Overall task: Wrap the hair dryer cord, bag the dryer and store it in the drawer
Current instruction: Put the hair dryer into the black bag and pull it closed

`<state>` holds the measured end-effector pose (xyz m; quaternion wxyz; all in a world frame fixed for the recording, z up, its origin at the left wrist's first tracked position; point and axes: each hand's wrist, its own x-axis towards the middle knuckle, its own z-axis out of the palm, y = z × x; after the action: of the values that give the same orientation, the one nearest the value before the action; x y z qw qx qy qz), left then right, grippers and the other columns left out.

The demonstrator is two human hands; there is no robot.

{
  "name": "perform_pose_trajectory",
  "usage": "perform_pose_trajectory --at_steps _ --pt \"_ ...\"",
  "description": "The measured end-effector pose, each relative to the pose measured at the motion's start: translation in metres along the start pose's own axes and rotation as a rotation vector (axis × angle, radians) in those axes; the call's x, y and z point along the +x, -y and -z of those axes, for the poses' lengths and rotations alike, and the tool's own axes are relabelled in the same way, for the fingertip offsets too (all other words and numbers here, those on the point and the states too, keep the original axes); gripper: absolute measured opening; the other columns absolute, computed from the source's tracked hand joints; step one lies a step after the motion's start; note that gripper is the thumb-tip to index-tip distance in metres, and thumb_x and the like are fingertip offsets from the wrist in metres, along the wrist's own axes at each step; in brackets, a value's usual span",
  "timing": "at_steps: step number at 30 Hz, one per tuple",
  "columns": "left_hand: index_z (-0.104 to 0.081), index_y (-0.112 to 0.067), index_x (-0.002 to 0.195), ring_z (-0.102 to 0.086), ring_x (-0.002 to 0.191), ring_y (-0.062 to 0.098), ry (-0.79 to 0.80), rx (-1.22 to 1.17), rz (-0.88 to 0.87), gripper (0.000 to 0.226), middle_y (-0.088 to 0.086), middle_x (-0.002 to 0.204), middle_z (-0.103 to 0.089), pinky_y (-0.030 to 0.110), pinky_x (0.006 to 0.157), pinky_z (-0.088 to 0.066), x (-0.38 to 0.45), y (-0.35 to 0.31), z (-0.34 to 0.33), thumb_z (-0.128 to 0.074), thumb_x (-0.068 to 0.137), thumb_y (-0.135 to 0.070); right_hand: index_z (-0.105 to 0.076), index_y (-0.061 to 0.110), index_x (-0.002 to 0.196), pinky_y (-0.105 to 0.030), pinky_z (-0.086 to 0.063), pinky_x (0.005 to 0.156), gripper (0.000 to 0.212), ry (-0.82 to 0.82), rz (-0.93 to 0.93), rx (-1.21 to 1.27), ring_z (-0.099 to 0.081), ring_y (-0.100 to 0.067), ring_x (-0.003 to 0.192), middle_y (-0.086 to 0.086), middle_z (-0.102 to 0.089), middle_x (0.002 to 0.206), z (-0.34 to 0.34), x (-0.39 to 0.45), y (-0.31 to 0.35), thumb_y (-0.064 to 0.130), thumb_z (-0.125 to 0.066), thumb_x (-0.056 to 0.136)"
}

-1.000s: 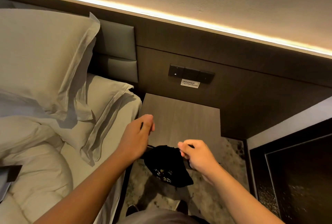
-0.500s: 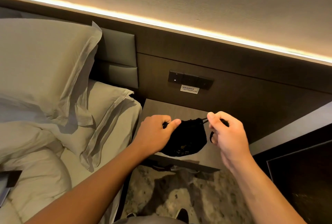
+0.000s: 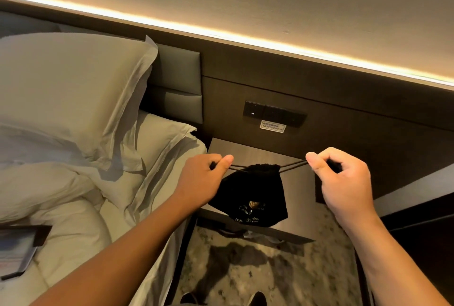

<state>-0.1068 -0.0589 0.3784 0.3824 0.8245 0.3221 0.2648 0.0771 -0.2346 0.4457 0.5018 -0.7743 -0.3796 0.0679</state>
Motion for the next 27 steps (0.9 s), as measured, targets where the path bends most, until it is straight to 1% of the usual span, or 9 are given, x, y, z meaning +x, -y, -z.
perform_pose_trajectory --at_steps 4,8,10,12,15,18,21,24,27 --pt "-0.042 -0.022 0.057 -0.045 0.051 0.006 0.012 -0.090 0.025 0.048 -0.007 0.052 -0.042 0.029 0.056 -0.039 -0.012 0.005 0.000 -0.050 0.096 -0.048 -0.062 0.014 0.064 -0.018 -0.039 0.051 0.032 0.125 0.017 0.078 -0.052 -0.012 0.055 0.002 -0.056 0.058 -0.010 -0.001 0.022 0.025 -0.061 0.093" --pt "-0.049 -0.032 0.072 -0.050 0.068 0.005 0.059 -0.113 -0.030 0.032 -0.014 0.069 -0.050 0.013 0.064 -0.038 -0.017 0.012 0.008 -0.070 0.080 -0.055 -0.063 0.013 0.064 -0.027 -0.033 0.050 0.033 0.158 -0.137 0.267 -0.044 -0.012 0.051 0.007 -0.048 0.052 -0.017 -0.005 0.048 0.026 -0.061 0.094" --pt "-0.046 -0.040 0.082 -0.048 0.078 0.006 0.067 -0.048 -0.075 0.042 -0.016 0.082 -0.050 0.012 0.068 -0.035 -0.021 0.017 0.012 -0.079 0.067 -0.061 -0.062 0.012 0.063 -0.029 -0.030 0.045 0.034 0.175 -0.208 0.364 -0.037 -0.023 0.049 0.001 -0.043 0.053 -0.015 -0.007 0.065 0.035 -0.065 0.088" --pt "-0.047 -0.045 0.094 -0.047 0.090 0.007 0.091 -0.022 -0.087 0.056 -0.013 0.096 -0.049 0.014 0.075 -0.035 -0.026 0.022 0.012 -0.082 0.057 -0.068 -0.061 0.012 0.061 -0.025 -0.029 0.041 0.036 0.201 -0.237 0.448 -0.034 -0.016 0.044 0.001 -0.040 0.051 -0.010 -0.008 0.085 0.044 -0.065 0.077" --pt "-0.041 -0.056 0.118 -0.042 0.114 0.009 0.202 -0.016 -0.084 0.082 -0.012 0.119 -0.044 0.024 0.095 -0.042 -0.034 0.029 0.006 -0.084 0.049 -0.073 -0.059 0.010 0.061 -0.020 -0.028 0.037 0.037 0.227 -0.234 0.544 -0.032 -0.010 0.041 0.002 -0.037 0.049 0.001 -0.008 0.111 0.043 -0.064 0.076" --pt "-0.032 -0.056 0.138 -0.038 0.133 -0.003 0.322 -0.127 -0.082 0.108 -0.031 0.139 -0.040 0.022 0.109 -0.035 -0.040 0.033 -0.003 -0.092 0.049 -0.058 -0.059 0.015 0.058 -0.018 -0.030 0.036 0.034 0.235 -0.223 0.588 -0.030 -0.010 0.042 0.001 -0.034 0.050 0.014 -0.008 0.133 0.042 -0.065 0.078" --pt "-0.028 -0.063 0.137 -0.046 0.127 -0.011 0.380 -0.264 -0.001 0.111 -0.041 0.134 -0.045 0.013 0.101 -0.042 -0.040 0.037 -0.008 -0.096 0.052 -0.044 -0.059 0.017 0.057 -0.018 -0.030 0.036 0.033 0.250 -0.187 0.586 -0.029 -0.010 0.043 0.003 -0.035 0.049 0.021 -0.008 0.147 0.042 -0.066 0.077" --pt "-0.045 -0.061 0.127 -0.058 0.117 -0.006 0.401 -0.348 0.060 0.091 -0.033 0.125 -0.059 0.020 0.096 -0.052 -0.038 0.032 -0.014 -0.096 0.055 -0.039 -0.059 0.018 0.056 -0.018 -0.028 0.037 0.031 0.204 -0.214 0.596 -0.028 -0.010 0.043 0.006 -0.037 0.048 0.024 -0.007 0.148 0.038 -0.064 0.079" --pt "-0.059 -0.056 0.117 -0.065 0.111 0.001 0.437 -0.502 0.124 0.075 -0.022 0.119 -0.069 0.015 0.086 -0.053 -0.041 0.024 -0.027 -0.092 0.053 -0.036 -0.058 0.017 0.057 -0.021 -0.020 0.039 0.030 0.144 -0.285 0.663 -0.025 -0.011 0.044 0.005 -0.037 0.049 0.027 -0.006 0.141 0.034 -0.060 0.082"
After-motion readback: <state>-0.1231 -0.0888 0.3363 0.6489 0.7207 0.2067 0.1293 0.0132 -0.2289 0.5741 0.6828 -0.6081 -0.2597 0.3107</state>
